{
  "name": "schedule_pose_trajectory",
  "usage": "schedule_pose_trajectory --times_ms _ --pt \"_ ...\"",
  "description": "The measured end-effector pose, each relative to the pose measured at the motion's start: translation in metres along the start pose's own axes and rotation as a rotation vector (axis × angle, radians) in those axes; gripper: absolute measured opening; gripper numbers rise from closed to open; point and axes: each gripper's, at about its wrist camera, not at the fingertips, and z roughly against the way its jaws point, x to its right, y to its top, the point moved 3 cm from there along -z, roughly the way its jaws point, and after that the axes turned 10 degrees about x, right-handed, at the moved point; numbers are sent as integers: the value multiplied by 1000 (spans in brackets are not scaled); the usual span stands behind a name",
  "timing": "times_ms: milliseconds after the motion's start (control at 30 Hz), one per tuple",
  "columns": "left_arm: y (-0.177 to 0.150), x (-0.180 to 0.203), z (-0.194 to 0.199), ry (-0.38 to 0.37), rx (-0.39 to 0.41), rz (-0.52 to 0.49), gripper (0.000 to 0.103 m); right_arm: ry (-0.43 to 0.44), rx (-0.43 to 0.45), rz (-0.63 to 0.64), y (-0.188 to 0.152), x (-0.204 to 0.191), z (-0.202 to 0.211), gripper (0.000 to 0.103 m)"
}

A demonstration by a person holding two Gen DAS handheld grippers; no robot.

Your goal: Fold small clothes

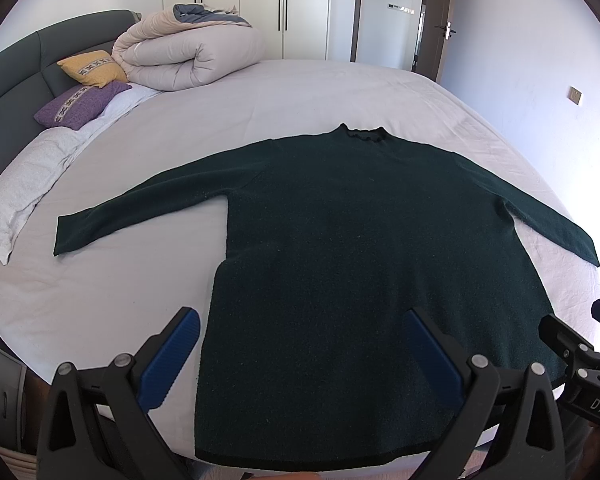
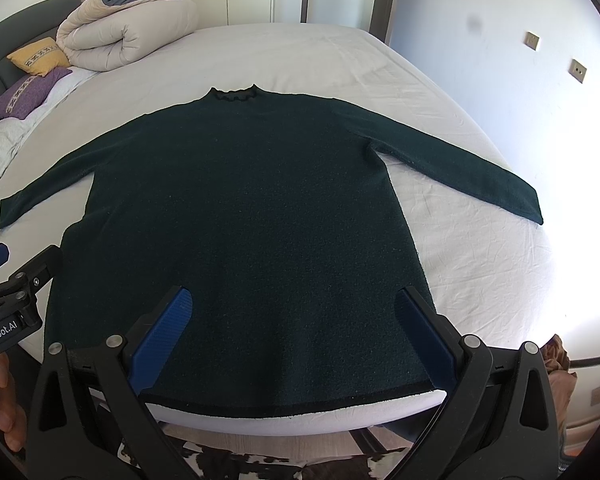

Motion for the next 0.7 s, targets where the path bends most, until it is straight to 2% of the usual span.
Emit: schedule_pose_trajectory --times_ms 700 --pt "-2 2 -2 -5 1 -6 103 -2 -3 2 -1 -2 1 103"
